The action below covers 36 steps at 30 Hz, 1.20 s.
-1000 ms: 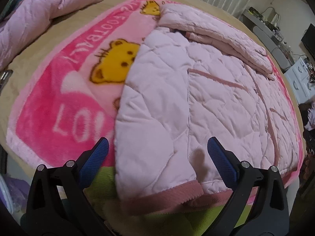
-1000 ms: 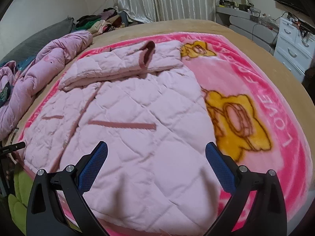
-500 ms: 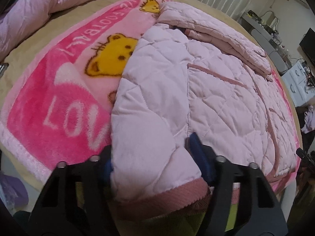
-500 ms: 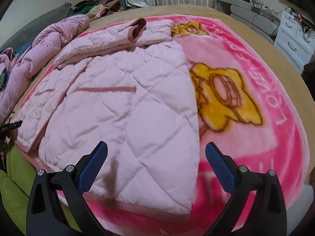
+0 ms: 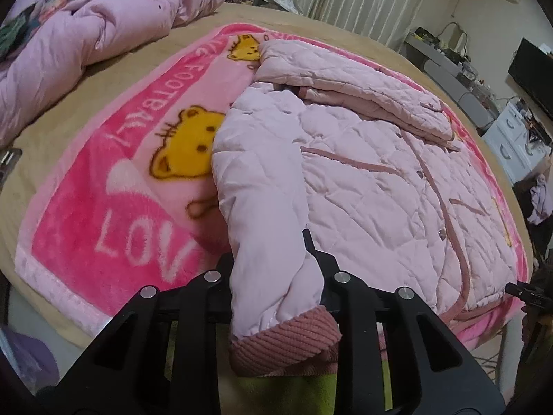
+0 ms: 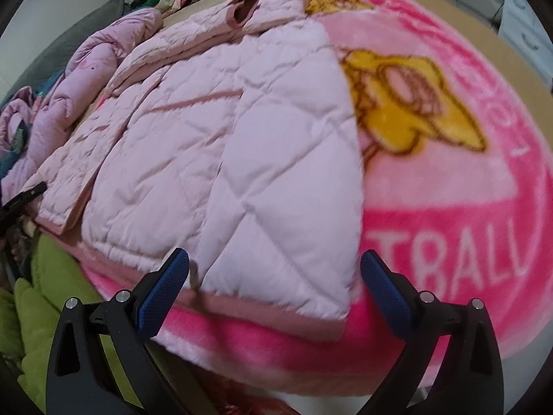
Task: Fold large clothes
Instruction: 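Grasp the ribbed hem with the right tool while the left tool holds its hem, then lift the hem with both tools and carry it toward the collar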
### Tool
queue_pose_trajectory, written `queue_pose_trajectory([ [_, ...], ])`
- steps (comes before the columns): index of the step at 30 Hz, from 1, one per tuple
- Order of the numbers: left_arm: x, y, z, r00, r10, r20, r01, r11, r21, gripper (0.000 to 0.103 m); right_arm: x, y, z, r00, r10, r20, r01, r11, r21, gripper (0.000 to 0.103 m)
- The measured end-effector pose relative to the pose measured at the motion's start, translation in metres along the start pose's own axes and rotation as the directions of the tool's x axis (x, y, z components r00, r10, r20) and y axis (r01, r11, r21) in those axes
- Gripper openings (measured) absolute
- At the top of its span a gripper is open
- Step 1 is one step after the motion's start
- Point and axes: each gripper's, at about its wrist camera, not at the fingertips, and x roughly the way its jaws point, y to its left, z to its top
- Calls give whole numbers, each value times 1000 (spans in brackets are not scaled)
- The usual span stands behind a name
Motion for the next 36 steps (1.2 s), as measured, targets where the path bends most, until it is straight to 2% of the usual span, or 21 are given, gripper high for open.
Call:
queue_pose_trajectory([
  [3,2,1,-1,1000,2,-7,-2,1000,-1,18,5,-7,-5,999,54,-9,-53,997,59,98],
  [6,4,2,-3,1000,5,-16,-5,1000,-1,19,4,-15,-6,995,98,11,-99,988,121,89],
  [8,5,3,-4,1000,8,-24,-8,1000,-1,21,-1,-21,-5,990,137,29,-140,977,160,73],
  [9,6,4,-5,1000,6,-27,-7,1000,-4,22,-1,-23,-3,988,151,32,-155,974,168,70],
  [14,13,16,-11,998,-22,-63,19,999,-51,33,-17,-18,0,973,202,108,-215,968,128,31],
  [16,15,20,-14,996,-40,-80,34,997,-70,44,-24,-17,3,964,221,146,-238,964,116,25],
  [17,17,22,-16,995,-50,-89,43,996,-78,47,-28,-15,5,959,229,167,-248,963,107,22],
  [19,20,25,-19,993,-62,-102,53,994,-93,51,-34,-15,9,950,241,197,-263,960,96,21],
  [22,24,25,-20,992,-70,-109,59,993,-103,50,-43,-11,16,938,251,238,-275,959,74,19],
  [23,24,24,-20,992,-71,-105,60,993,-103,45,-46,-9,18,933,253,255,-278,958,66,19],
  [24,23,23,-20,992,-75,-99,65,993,-102,34,-48,-10,19,931,253,264,-278,959,61,19],
  [26,20,20,-18,995,-57,-84,50,995,-90,26,-52,-7,23,924,252,287,-278,959,52,18],
  [28,11,13,-16,997,-61,-50,58,996,-69,15,-55,-4,26,918,251,308,-277,960,41,18],
  [36,-13,-14,3,999,-8,42,8,1000,11,11,-70,3,40,896,247,370,-267,964,4,16],
])
